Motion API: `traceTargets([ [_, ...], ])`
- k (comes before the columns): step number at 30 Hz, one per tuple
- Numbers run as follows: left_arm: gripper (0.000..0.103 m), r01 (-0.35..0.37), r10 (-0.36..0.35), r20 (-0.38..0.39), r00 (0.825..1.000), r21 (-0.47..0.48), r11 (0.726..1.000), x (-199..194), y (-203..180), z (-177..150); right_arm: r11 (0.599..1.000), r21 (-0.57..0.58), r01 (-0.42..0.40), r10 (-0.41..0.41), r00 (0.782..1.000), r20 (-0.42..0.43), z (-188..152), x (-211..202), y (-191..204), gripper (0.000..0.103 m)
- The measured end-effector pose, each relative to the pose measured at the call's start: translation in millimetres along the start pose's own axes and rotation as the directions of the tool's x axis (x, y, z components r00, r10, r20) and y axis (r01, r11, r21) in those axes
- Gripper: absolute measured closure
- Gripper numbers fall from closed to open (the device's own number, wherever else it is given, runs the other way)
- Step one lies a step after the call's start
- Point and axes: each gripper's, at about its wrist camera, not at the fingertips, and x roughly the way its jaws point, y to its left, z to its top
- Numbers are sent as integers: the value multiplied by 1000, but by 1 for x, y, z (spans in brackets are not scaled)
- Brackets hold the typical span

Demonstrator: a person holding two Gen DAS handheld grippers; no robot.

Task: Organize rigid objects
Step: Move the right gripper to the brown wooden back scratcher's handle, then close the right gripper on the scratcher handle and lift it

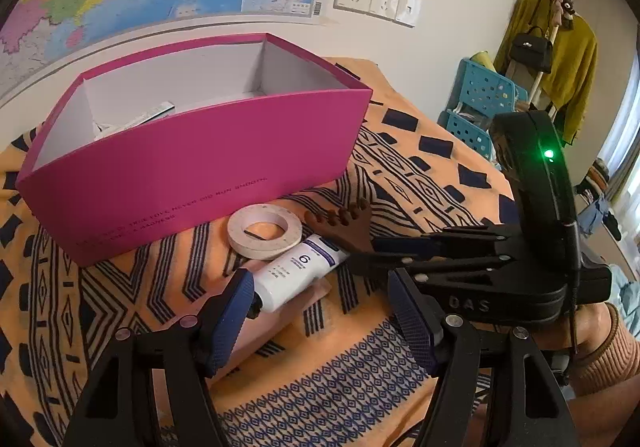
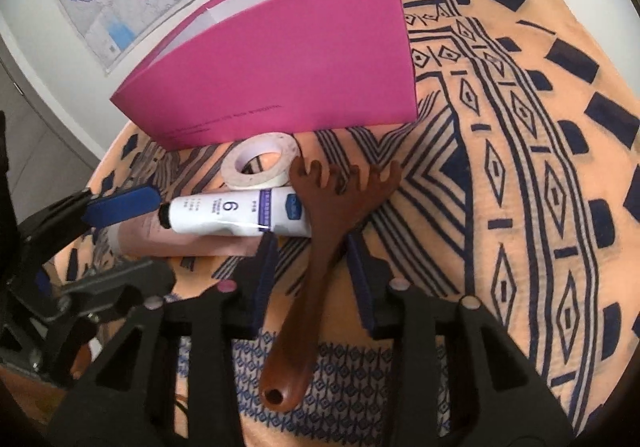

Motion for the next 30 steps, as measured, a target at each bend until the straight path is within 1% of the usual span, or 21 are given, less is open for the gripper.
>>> traceTargets([
  [2,32,0,0,0,1000,7,1000,0,-2,-1,1000,7,17,-17,1000,5,-1,0,-1,79],
  [3,32,6,-6,-2,1000,12,1000,0,-4,-2,1000,10,24,-24,1000,7,-1,1,-3,82],
  [7,32,23,-22,-13,1000,22,999,2,-11,-3,999,46,-3,2,1000,15,-1,-2,-11,85],
  [9,32,43,-43,-19,999,27,999,3,-14,-3,999,51,-10,9,1000,20,-2,-4,-12,85],
  [12,32,65,-64,-31,997,36,997,6,-18,-4,996,73,-43,41,999,29,-4,-9,-16,86],
  [15,32,90,-89,-45,995,35,995,9,-20,-4,991,101,-91,85,994,64,-4,-18,-20,86],
  [19,32,110,-108,-47,993,40,993,10,-23,-5,988,106,-116,105,989,104,-3,-31,-18,86],
  [21,32,134,-132,-48,990,41,990,10,-24,-4,984,105,-144,130,983,127,-1,-38,-16,90],
  [22,34,142,-140,-46,989,42,989,9,-25,-4,982,105,-158,143,980,141,0,-42,-16,99],
  [24,34,139,-137,-41,990,60,988,9,-29,-2,978,92,-185,167,971,171,4,-49,-13,99],
  [26,34,128,-125,-46,991,65,990,12,-29,-1,985,61,-164,151,973,175,9,-53,-7,99],
  [27,34,135,-133,-51,990,57,989,13,-28,-1,990,44,-132,123,979,164,11,-51,-4,99],
  [30,34,131,-128,-60,990,48,990,15,-25,-4,993,60,-101,95,991,92,12,-36,-8,95],
])
